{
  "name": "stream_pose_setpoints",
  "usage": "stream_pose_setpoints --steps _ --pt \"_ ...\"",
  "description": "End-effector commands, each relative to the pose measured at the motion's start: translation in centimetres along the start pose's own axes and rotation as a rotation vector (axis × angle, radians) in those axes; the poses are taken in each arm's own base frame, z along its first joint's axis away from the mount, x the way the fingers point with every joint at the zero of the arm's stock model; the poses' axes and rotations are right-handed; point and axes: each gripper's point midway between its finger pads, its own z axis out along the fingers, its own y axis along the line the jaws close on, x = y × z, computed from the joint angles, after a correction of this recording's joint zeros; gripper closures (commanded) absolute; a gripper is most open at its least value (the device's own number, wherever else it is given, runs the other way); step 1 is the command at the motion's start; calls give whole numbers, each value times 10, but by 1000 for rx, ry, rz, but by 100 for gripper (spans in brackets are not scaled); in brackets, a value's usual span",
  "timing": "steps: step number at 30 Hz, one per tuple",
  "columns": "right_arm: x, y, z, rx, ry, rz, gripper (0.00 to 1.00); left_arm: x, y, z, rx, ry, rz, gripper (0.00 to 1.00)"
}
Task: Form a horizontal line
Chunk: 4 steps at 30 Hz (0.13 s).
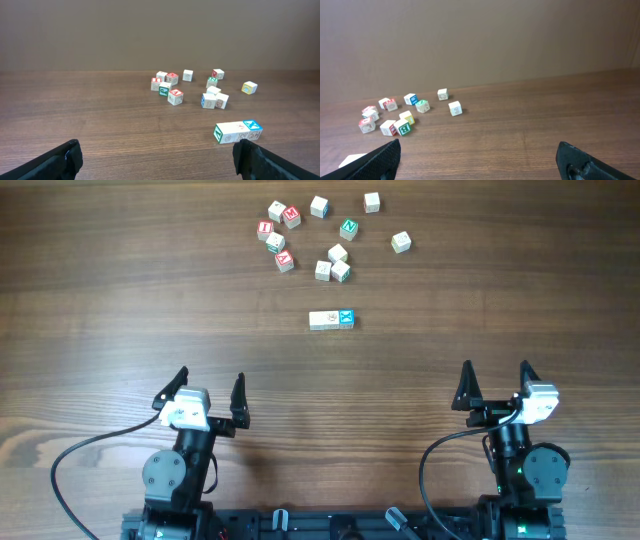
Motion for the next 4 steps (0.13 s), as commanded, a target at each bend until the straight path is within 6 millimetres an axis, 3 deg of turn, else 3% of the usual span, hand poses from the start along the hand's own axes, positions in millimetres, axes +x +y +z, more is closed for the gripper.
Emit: stream_pose_setpoints --steps 1,4 --pt "-3 0 -1 1 -13 -6 0 1 -3 -1 15 1 16 0" --pt "-3 0 -1 1 -13 -6 0 1 -3 -1 15 1 16 0"
